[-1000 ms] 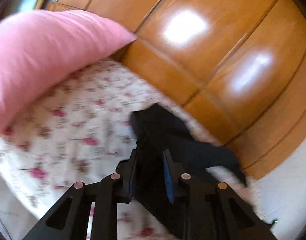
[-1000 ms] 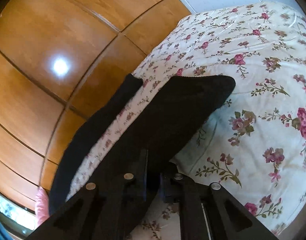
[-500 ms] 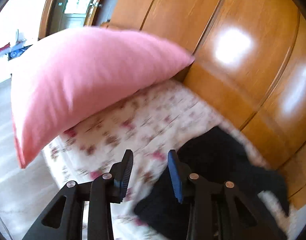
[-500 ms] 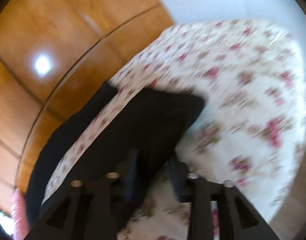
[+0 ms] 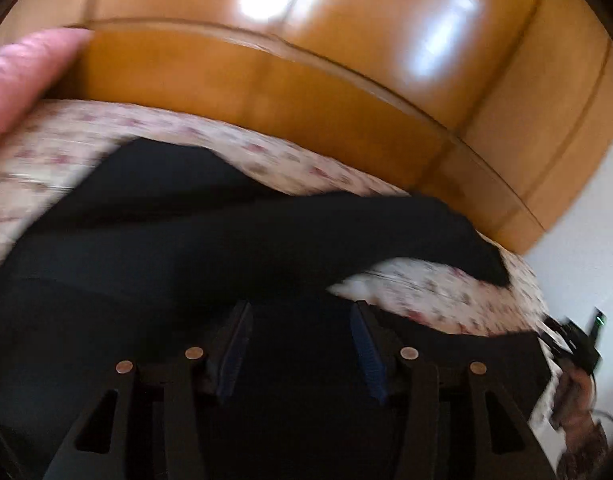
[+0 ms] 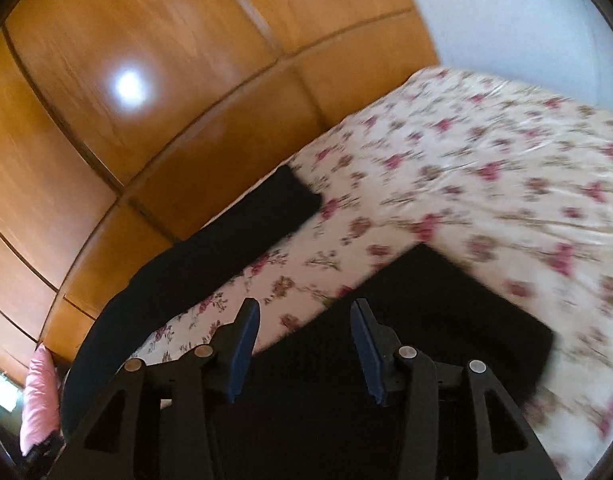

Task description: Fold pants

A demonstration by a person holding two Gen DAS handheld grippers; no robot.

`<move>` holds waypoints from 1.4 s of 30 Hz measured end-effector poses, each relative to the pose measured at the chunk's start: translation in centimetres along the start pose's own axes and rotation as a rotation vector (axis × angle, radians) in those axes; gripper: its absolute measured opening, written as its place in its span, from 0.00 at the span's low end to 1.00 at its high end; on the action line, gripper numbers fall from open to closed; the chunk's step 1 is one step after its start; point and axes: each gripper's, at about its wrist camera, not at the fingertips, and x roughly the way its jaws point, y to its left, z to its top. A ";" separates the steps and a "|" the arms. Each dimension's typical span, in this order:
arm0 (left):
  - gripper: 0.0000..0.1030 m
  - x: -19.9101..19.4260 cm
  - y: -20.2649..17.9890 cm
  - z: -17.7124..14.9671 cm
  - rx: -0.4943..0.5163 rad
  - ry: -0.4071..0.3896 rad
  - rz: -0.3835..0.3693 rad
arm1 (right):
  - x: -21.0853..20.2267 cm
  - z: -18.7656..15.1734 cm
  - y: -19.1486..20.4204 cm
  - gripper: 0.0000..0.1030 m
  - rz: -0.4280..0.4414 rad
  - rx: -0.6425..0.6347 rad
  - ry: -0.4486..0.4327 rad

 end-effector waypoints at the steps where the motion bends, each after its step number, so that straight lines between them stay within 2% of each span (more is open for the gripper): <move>1: 0.50 1.4 -0.8 0.1 0.001 0.016 -0.009 | 1.1 0.4 -0.1 0.47 0.018 0.026 0.017; 3: 0.50 3.4 -1.5 0.7 -0.022 0.040 -0.006 | 3.9 1.4 -0.3 0.47 0.056 0.094 0.060; 4: 0.50 4.4 -1.4 1.0 -0.069 0.059 -0.027 | 4.9 1.8 -0.2 0.47 0.064 0.109 0.069; 6: 0.50 6.3 -0.4 1.4 -0.221 0.073 -0.116 | 6.9 2.8 -0.1 0.48 0.090 0.145 0.082; 9: 0.50 7.4 0.5 1.6 -0.371 0.066 -0.135 | 9.4 4.4 -0.2 0.60 0.103 0.194 0.086; 11: 0.50 7.8 0.6 1.7 -0.410 0.041 -0.142 | 10.7 5.3 -0.1 0.60 0.103 0.208 0.085; 13: 0.50 8.2 0.4 1.7 -0.396 0.027 -0.123 | 12.4 6.0 -0.1 0.60 0.093 0.225 0.100; 18: 0.50 9.0 -1.8 1.5 -0.241 -0.012 -0.008 | 14.1 7.4 -0.3 0.60 0.098 0.298 0.069; 19: 0.49 9.1 -2.0 1.5 -0.235 -0.023 -0.003 | 14.4 7.6 -0.3 0.55 0.092 0.301 0.063; 20: 0.38 9.1 -1.8 1.5 -0.240 -0.036 -0.005 | 14.6 7.8 -0.1 0.48 0.077 0.292 0.057; 21: 0.28 9.3 -1.5 1.4 -0.253 -0.039 -0.011 | 14.9 7.9 0.0 0.22 0.065 0.279 0.060; 22: 0.15 9.6 -0.7 1.3 -0.285 -0.026 -0.033 | 15.2 8.0 0.0 0.16 0.066 0.276 0.072; 23: 0.11 9.8 0.1 1.1 -0.323 -0.029 -0.066 | 15.5 8.0 -0.1 0.16 0.068 0.285 0.074; 25: 0.08 9.4 0.9 0.8 -0.356 -0.027 -0.123 | 14.8 8.0 -0.2 0.15 0.073 0.280 0.057; 29: 0.07 7.8 0.1 0.1 -0.304 -0.024 -0.191 | 11.2 9.0 -0.1 0.13 0.096 0.241 -0.027; 34: 0.06 7.4 1.1 -1.5 -0.373 0.016 -0.316 | 5.4 10.3 -1.6 0.11 0.100 0.213 -0.124; 37: 0.06 7.0 1.6 -2.3 -0.377 0.049 -0.364 | 4.2 9.9 -2.9 0.11 0.048 0.183 -0.102; 39: 0.07 6.9 1.8 -2.6 -0.369 0.072 -0.363 | 4.6 8.7 -4.3 0.11 -0.020 0.190 -0.050; 42: 0.07 6.2 1.4 -3.1 -0.348 0.078 -0.346 | 5.0 6.1 -6.7 0.11 -0.068 0.265 -0.003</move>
